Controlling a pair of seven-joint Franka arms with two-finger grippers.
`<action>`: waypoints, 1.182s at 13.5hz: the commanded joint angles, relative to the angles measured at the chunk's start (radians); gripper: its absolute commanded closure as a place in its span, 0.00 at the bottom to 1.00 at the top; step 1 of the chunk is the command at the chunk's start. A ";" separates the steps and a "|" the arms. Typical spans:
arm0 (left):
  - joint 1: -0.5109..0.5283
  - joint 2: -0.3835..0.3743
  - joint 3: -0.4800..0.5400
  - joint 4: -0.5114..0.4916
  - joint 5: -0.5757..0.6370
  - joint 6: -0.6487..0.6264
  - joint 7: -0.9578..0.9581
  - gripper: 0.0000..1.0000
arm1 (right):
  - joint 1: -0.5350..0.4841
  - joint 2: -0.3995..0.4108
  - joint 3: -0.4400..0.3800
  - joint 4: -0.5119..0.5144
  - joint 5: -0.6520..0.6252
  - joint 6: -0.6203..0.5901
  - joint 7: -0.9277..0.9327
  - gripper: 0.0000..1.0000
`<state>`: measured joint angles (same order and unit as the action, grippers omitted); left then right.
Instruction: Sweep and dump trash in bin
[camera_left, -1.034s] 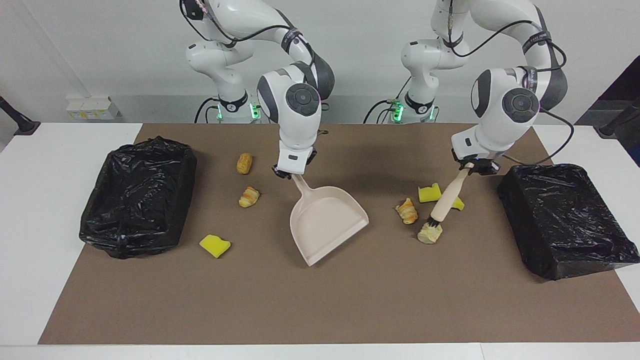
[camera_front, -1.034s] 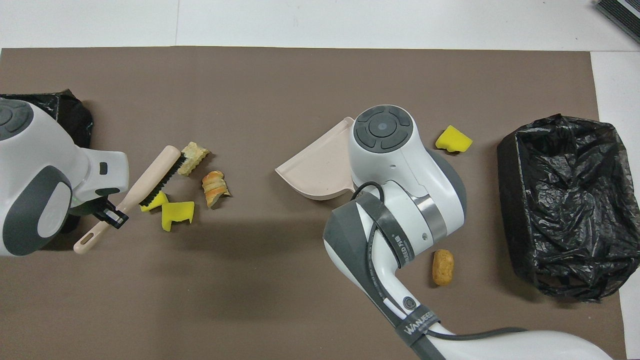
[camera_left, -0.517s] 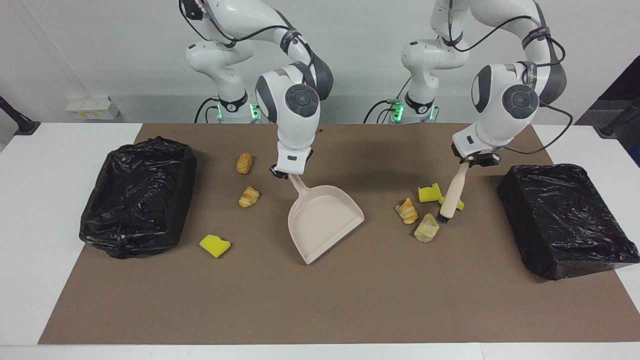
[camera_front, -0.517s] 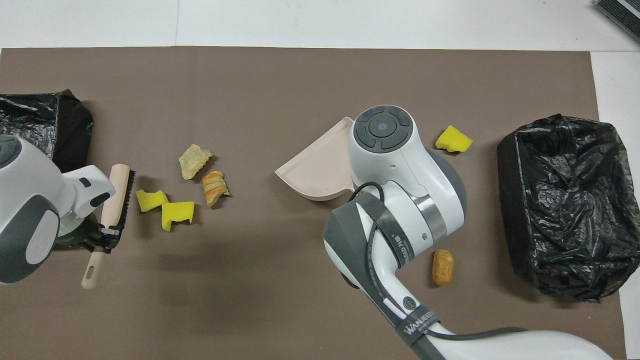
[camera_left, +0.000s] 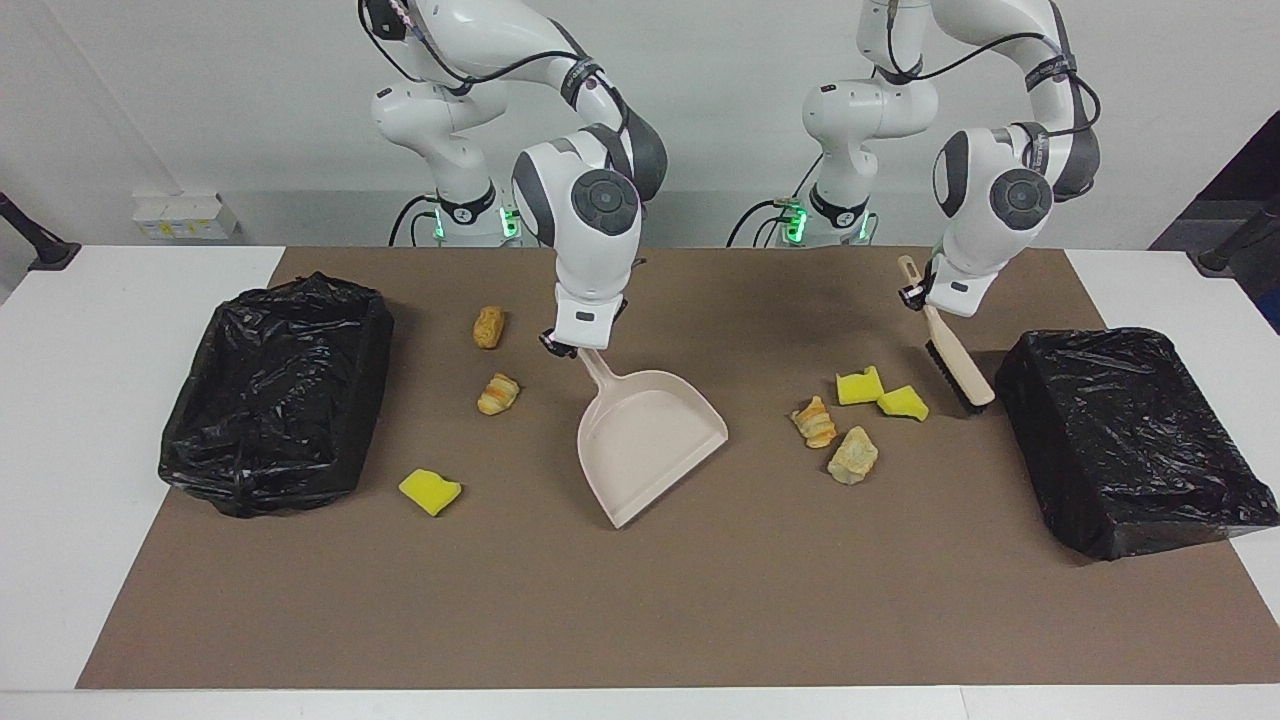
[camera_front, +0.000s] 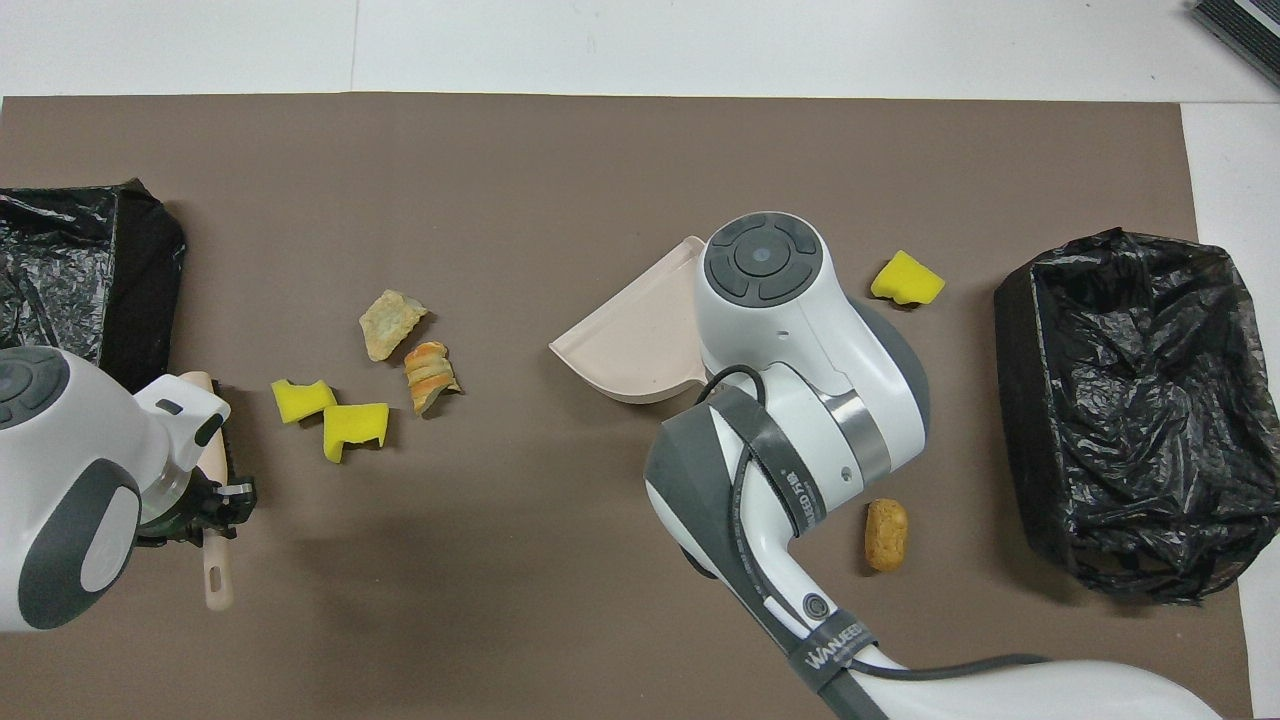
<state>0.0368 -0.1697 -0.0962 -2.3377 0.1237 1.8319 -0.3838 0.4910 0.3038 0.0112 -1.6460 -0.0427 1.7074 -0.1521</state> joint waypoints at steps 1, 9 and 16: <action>-0.002 -0.036 -0.005 -0.032 -0.010 0.024 -0.023 1.00 | -0.127 -0.086 0.024 -0.025 -0.051 -0.147 -0.351 1.00; -0.014 -0.030 -0.008 -0.035 -0.010 0.026 -0.020 1.00 | -0.126 -0.104 0.024 -0.073 -0.051 -0.077 -0.450 1.00; -0.176 0.067 -0.007 -0.028 -0.064 0.188 -0.007 1.00 | -0.126 -0.207 0.024 -0.324 -0.104 0.248 -0.802 1.00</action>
<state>-0.0998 -0.1290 -0.1171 -2.3589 0.0905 1.9533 -0.3860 0.3732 0.1525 0.0297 -1.9089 -0.1177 1.9165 -0.8736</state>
